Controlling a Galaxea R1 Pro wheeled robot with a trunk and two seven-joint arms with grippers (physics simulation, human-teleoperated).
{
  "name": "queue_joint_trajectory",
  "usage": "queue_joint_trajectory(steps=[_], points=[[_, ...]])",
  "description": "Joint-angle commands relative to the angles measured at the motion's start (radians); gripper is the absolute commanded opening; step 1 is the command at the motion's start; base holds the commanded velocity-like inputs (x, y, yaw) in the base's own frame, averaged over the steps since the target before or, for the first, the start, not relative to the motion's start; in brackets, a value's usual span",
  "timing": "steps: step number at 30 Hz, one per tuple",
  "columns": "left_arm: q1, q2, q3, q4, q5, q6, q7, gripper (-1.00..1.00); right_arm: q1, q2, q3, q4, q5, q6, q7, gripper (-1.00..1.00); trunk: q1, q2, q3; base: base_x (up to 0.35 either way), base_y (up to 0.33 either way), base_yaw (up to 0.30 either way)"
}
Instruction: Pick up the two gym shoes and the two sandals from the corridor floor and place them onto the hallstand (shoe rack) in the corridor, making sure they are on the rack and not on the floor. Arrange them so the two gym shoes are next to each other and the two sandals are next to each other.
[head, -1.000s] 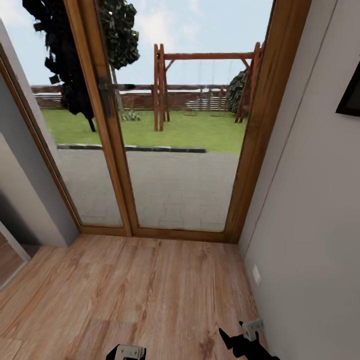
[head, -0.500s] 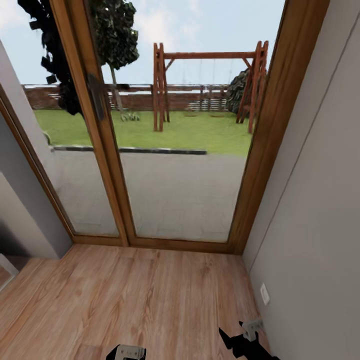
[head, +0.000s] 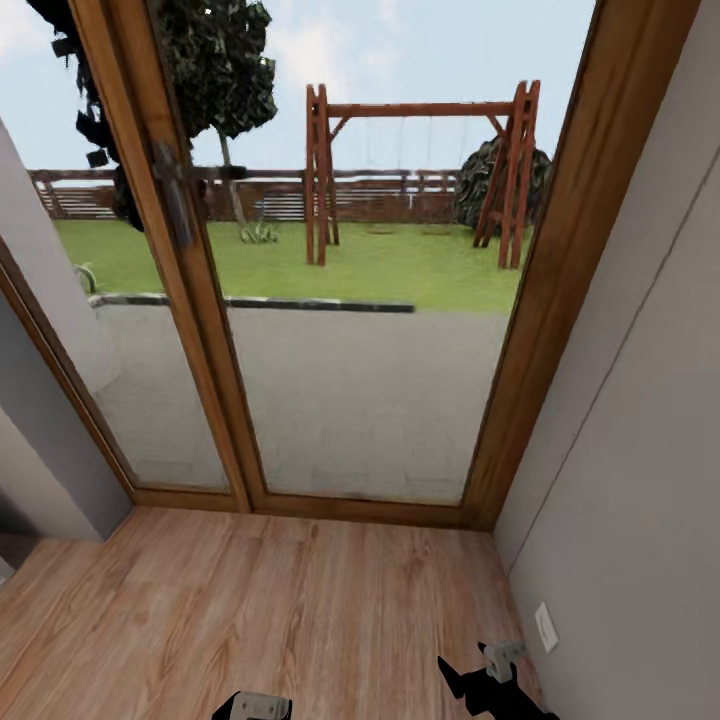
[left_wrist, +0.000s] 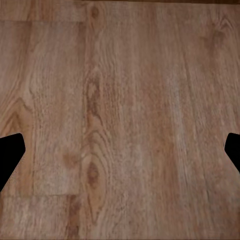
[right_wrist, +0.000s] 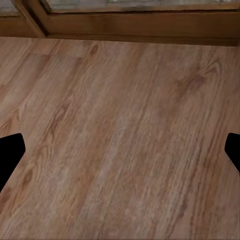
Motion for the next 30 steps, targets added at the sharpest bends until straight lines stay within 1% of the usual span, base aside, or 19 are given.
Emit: queue_joint_trajectory(steps=[1, 10, 15, 20, 30], points=[[0.000, 0.000, 0.000, 0.000, 0.000, 0.000, 0.000, 1.00, 0.000, 0.000, 0.000, 0.000, 0.000, 0.000, 0.000, 1.00, 0.000, 0.000, 0.000, 0.249, 0.000, 0.000], [0.001, 0.000, 0.000, 0.000, 0.000, 0.000, -0.001, 1.00, 0.000, 0.000, 0.000, 0.000, 0.000, 0.000, 0.000, 1.00, 0.000, 0.000, 0.000, 0.244, 0.000, 0.000], [0.004, 0.000, 0.001, 0.000, 0.000, 0.000, -0.001, 1.00, 0.000, 0.000, 0.000, 0.000, 0.000, 0.000, 0.000, 1.00, 0.000, 0.000, -0.001, 0.140, 0.000, 0.079], [0.007, 0.000, 0.001, 0.000, 0.000, 0.000, -0.001, 1.00, 0.000, 0.000, 0.000, 0.000, 0.000, 0.000, 0.000, 1.00, 0.000, 0.000, -0.002, 0.042, 0.000, 0.210], [0.008, 0.000, 0.001, 0.000, 0.000, 0.000, -0.001, 1.00, 0.000, 0.000, 0.000, 0.000, 0.000, 0.000, 0.000, 1.00, 0.000, 0.000, -0.006, 0.007, 0.000, 0.265]])
